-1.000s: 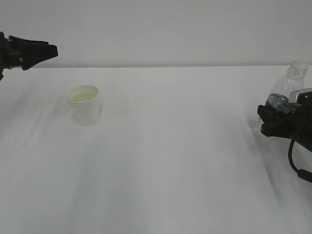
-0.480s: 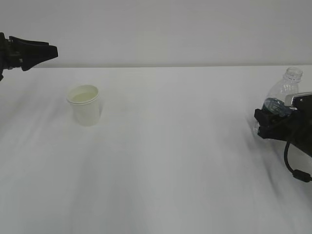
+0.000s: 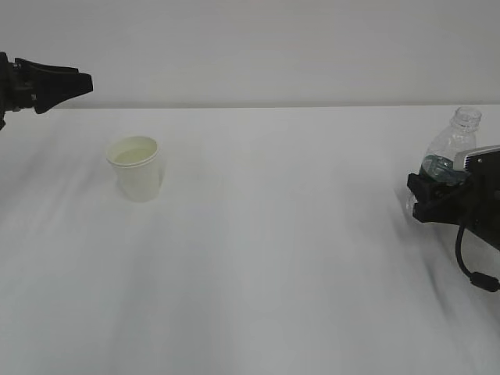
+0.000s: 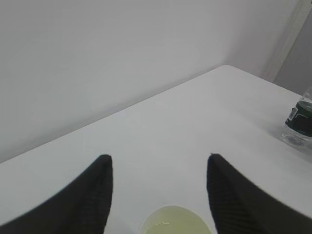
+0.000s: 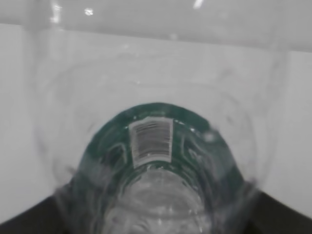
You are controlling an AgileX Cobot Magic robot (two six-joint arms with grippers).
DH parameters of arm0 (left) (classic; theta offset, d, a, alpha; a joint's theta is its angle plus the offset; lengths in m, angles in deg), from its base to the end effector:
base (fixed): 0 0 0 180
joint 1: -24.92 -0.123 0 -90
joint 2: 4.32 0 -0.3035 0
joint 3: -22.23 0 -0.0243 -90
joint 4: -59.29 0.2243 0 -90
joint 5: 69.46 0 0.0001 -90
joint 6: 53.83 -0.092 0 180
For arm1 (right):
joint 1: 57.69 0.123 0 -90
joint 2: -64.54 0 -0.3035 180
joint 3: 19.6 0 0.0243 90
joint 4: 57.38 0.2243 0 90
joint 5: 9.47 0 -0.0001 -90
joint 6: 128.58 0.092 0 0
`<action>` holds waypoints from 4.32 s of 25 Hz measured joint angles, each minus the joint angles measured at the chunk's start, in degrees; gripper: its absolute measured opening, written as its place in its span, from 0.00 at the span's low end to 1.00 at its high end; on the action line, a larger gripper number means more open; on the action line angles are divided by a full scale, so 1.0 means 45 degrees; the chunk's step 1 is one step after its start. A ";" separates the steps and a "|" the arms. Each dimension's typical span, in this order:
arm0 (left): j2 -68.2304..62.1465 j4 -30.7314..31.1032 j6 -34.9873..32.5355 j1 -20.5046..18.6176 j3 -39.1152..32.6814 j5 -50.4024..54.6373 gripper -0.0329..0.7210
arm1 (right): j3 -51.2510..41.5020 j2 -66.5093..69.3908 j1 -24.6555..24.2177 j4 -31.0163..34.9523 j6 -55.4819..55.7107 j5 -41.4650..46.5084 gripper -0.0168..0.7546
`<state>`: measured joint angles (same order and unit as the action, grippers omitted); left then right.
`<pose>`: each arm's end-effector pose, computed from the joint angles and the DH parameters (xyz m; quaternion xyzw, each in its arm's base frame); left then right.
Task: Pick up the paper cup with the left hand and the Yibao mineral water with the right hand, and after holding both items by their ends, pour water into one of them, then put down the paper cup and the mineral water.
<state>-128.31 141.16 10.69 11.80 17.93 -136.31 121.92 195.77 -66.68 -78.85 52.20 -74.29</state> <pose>0.4053 0.0085 0.2416 0.2641 0.7078 -0.3594 0.5478 0.3477 -0.0242 0.1101 -0.0986 0.7902 0.0422 0.6034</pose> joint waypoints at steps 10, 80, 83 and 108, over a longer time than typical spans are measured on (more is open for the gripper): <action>0.0000 0.0030 0.0000 0.0080 0.0000 0.0000 0.62 | 0.0000 0.0000 0.0000 0.0000 -0.0032 0.0000 0.61; 0.0000 -0.2205 0.0641 0.0206 0.0000 0.0000 0.62 | -0.5830 -0.6835 0.0000 0.0431 -0.0012 -0.0194 0.81; 0.0146 -0.2897 0.0925 0.0177 0.0000 0.0000 0.61 | -0.5830 -0.7182 0.0000 0.0431 0.0302 -0.0194 0.81; 0.1758 -1.0727 -0.2845 -0.1551 -0.6733 0.0098 0.57 | -0.5953 -0.8720 0.0000 0.0431 0.0546 0.0111 0.80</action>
<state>-120.40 92.88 -2.11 4.83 -12.37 -135.87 95.13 156.54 -66.68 -76.91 54.66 -73.79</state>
